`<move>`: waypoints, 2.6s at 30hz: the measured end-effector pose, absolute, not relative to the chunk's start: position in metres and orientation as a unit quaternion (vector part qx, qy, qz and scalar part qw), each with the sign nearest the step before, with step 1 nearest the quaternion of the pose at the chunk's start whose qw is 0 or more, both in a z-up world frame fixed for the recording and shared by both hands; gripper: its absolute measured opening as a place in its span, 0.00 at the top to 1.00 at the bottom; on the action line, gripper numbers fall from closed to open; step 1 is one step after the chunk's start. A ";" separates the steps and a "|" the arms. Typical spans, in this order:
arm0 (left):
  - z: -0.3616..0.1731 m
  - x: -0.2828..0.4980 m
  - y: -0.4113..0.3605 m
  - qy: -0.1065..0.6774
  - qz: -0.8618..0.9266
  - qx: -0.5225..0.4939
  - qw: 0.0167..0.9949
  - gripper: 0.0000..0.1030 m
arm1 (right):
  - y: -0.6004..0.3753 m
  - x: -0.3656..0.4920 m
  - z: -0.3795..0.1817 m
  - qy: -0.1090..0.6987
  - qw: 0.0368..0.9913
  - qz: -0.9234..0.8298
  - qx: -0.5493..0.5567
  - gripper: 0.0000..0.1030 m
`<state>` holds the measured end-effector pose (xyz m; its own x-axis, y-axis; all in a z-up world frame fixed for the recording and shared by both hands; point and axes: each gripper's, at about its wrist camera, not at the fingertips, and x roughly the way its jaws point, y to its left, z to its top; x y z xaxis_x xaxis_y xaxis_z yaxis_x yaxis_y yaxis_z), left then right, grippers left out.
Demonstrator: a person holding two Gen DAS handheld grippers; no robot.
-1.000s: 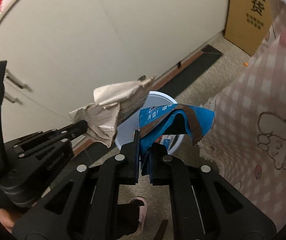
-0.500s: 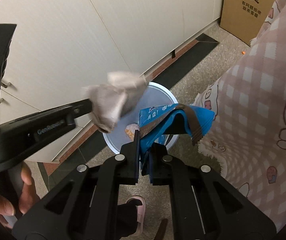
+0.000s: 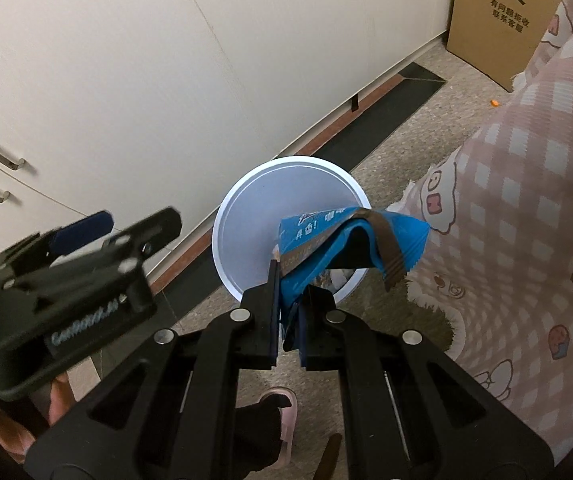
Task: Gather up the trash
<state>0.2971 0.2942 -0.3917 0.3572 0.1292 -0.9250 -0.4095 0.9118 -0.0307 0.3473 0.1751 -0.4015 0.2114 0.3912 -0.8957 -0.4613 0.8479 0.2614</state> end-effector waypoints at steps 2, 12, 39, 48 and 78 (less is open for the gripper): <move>-0.395 0.293 0.297 0.546 0.172 -0.127 0.810 0.27 | 0.178 0.347 -0.404 0.567 0.776 0.275 -0.031 0.93; -0.419 0.271 0.325 0.574 0.201 -0.138 0.782 0.25 | 0.215 0.361 -0.419 0.574 0.766 0.286 -0.050 0.90; -0.275 0.219 0.307 0.475 0.224 -0.121 0.842 0.25 | 0.181 0.307 -0.265 0.458 0.848 0.264 -0.041 0.29; -0.128 0.151 0.245 0.336 0.178 -0.100 0.919 0.16 | 0.108 0.215 -0.110 0.306 0.912 0.271 -0.009 0.17; 0.039 -0.028 0.029 0.110 0.019 0.011 0.994 0.06 | -0.125 -0.036 0.024 0.062 0.996 0.056 0.016 0.06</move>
<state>-0.0276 0.0293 0.0392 0.9749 0.0407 -0.2188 -0.0360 0.9990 0.0254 -0.0364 -0.1252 0.0243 0.9861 0.1127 -0.1221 -0.1086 0.9933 0.0396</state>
